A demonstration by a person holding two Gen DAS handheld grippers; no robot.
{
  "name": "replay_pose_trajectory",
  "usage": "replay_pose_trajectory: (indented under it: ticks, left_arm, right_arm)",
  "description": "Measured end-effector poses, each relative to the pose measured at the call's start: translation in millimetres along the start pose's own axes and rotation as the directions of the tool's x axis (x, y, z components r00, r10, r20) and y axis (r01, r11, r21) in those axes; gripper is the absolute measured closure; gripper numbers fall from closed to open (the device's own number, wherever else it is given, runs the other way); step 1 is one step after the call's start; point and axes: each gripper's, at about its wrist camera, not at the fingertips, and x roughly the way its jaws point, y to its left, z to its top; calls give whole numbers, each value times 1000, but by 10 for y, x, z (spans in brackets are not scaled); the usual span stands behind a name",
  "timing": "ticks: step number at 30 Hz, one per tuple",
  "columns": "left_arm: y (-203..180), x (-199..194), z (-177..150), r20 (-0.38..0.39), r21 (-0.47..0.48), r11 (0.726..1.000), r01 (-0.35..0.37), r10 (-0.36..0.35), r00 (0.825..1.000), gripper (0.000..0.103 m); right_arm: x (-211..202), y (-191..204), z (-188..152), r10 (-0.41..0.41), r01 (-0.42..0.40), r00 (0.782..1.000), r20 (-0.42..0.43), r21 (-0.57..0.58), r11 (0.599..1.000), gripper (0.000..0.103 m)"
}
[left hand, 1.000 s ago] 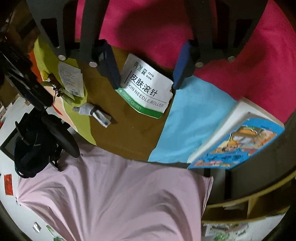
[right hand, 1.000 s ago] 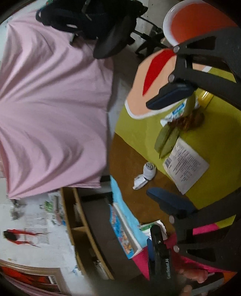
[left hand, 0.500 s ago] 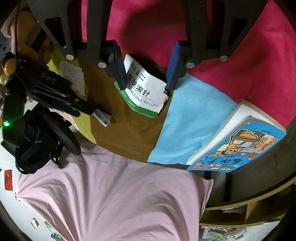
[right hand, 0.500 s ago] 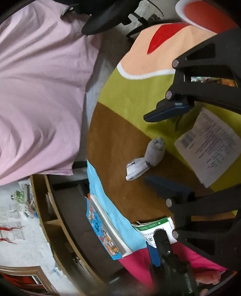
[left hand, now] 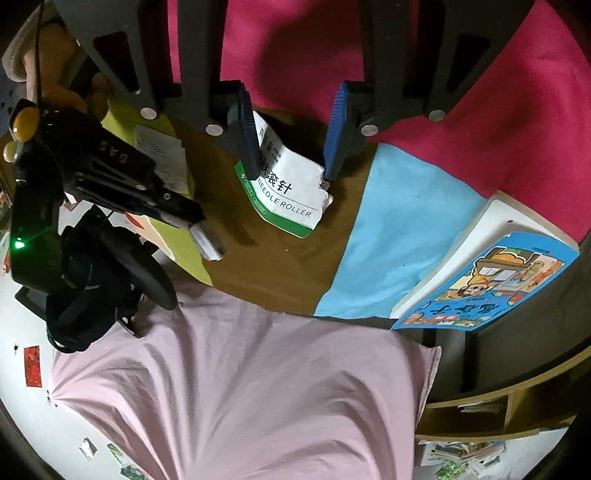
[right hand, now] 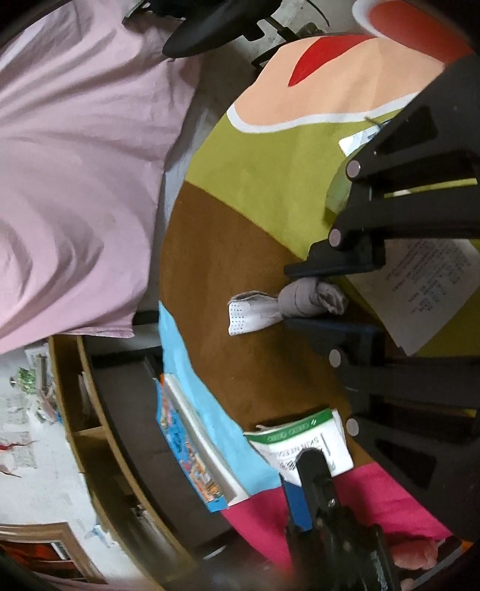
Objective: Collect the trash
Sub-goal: 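Grasp the white sock with the right gripper while the left grasps the white box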
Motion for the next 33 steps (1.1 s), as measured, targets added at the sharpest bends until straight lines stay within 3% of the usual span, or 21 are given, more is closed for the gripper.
replay_pose_trajectory:
  ticks: [8,14,17,21,25,28,33]
  left_arm:
    - [-141,-43,-34,35,73,997,12,-14,999,78]
    - [-330,-75,-88,62,167,986,15,-25,998,82]
    - [-423,-98,-117,85,218,976,13,-32,996,85]
    - [-556,-122,-175,103,290,957,27,-59,993,97]
    - [-691,-113,-227,124,354,935,-10,-36,992,101]
    - [-770,-131,-262,154,371,928,-41,-17,988,102]
    - [-851,-193,-252,177,332,943,-15,-47,983,103]
  right_arm:
    - [-522,-45,-207,-15,7,993,119,65,998,53]
    - [-964,-54,-411,-55,31,975,216,113,993,53]
    - [-1072,-64,-505,-85,55,966,243,127,990,53]
    - [-1141,-117,-607,-108,67,955,276,156,985,53]
    - [-1198,-221,-663,-110,49,948,299,203,978,53]
    - [-1247,-266,-700,-115,47,944,309,219,975,53]
    - [-1390,-311,-781,-144,69,929,341,221,973,53]
